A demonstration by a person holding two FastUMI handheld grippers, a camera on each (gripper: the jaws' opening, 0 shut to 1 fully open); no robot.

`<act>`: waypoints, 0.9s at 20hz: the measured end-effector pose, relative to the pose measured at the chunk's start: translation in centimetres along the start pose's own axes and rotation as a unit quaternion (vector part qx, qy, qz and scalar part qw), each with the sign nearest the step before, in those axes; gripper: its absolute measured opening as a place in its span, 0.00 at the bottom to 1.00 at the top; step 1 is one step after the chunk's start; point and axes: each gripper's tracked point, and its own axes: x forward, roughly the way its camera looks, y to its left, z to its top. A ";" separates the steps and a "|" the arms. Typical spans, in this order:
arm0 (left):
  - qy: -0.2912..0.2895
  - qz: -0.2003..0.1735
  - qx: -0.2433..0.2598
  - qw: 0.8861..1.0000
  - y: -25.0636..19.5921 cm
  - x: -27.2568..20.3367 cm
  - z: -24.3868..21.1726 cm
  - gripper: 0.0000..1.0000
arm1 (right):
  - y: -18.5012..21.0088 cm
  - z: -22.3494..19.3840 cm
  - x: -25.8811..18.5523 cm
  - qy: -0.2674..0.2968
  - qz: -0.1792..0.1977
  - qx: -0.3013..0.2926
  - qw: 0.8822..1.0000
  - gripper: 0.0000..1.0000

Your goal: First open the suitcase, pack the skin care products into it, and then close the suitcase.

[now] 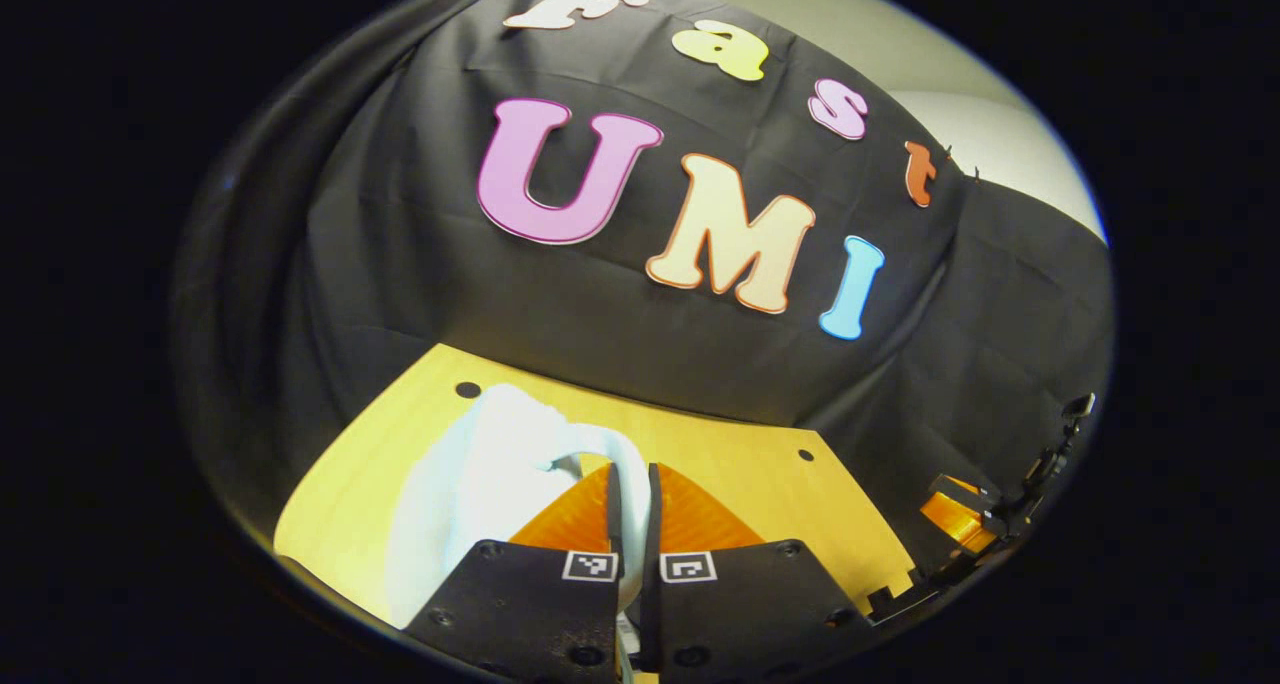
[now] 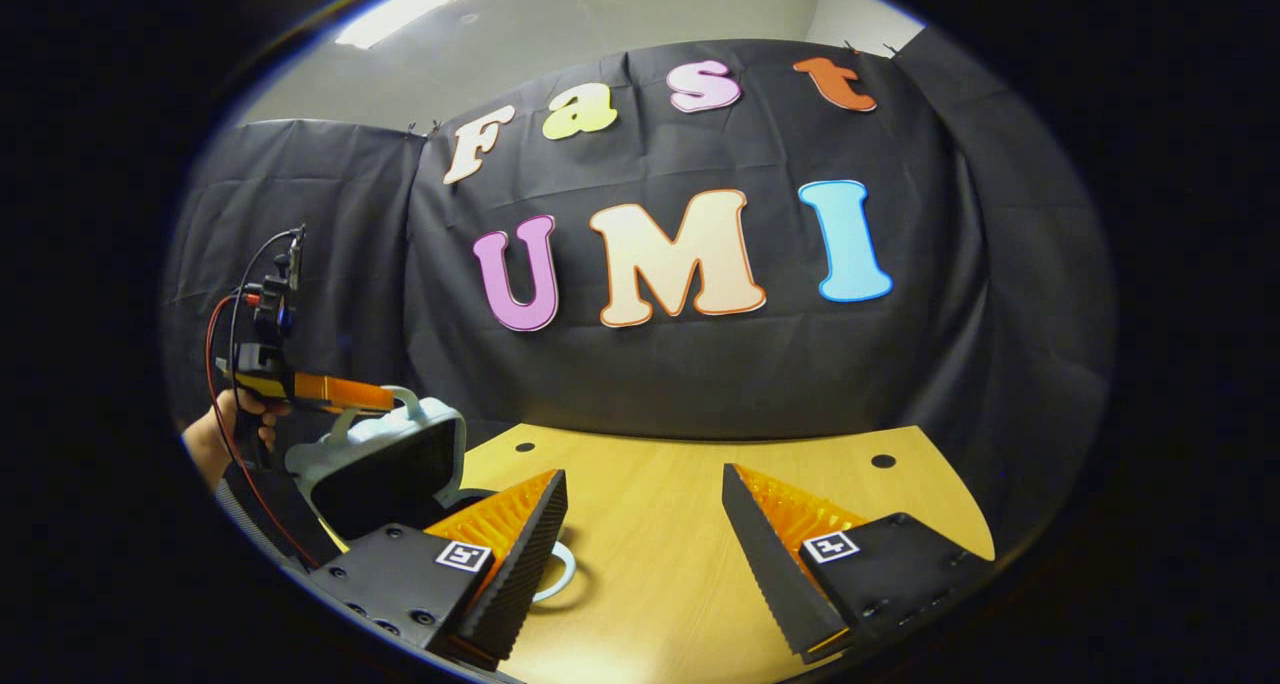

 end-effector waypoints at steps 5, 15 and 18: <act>0.053 -0.033 0.016 0.998 -4.7 2.6 -6.3 0.01 | -3.4 0.1 -2.8 0.000 -0.030 -0.012 0.999 0.97; 0.140 -0.012 0.067 0.988 -6.9 7.4 -18.6 0.01 | -9.3 0.4 -7.2 -0.005 -0.065 -0.026 0.998 0.97; 0.108 0.014 0.088 0.990 -7.7 8.2 -19.2 0.22 | -10.5 1.0 -8.0 -0.014 -0.065 -0.030 0.997 0.97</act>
